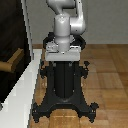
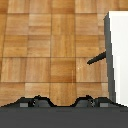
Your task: Open the door by pressing down and pulling on the handle.
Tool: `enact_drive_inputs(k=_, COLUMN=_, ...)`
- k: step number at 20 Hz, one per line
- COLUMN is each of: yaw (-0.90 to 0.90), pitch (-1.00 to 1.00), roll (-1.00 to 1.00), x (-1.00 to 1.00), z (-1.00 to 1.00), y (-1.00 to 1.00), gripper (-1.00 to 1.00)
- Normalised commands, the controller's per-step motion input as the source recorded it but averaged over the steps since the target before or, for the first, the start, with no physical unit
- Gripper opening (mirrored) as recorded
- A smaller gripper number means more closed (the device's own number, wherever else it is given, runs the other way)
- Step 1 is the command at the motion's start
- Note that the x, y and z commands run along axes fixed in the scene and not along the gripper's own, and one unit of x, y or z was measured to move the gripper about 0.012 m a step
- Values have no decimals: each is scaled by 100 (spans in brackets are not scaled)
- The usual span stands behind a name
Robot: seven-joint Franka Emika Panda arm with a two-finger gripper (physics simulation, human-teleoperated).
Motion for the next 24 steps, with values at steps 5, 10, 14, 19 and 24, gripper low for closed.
enact_drive_inputs(k=5, yaw=0, pitch=0, roll=0, x=0, z=80, y=0, gripper=100)
enact_drive_inputs(k=10, yaw=0, pitch=0, roll=0, x=0, z=60, y=0, gripper=100)
enact_drive_inputs(k=14, yaw=0, pitch=0, roll=0, x=0, z=75, y=0, gripper=100)
enact_drive_inputs(k=19, yaw=0, pitch=0, roll=0, x=0, z=20, y=-40, gripper=100)
enact_drive_inputs(k=24, yaw=0, pitch=0, roll=0, x=0, z=0, y=-60, gripper=100)
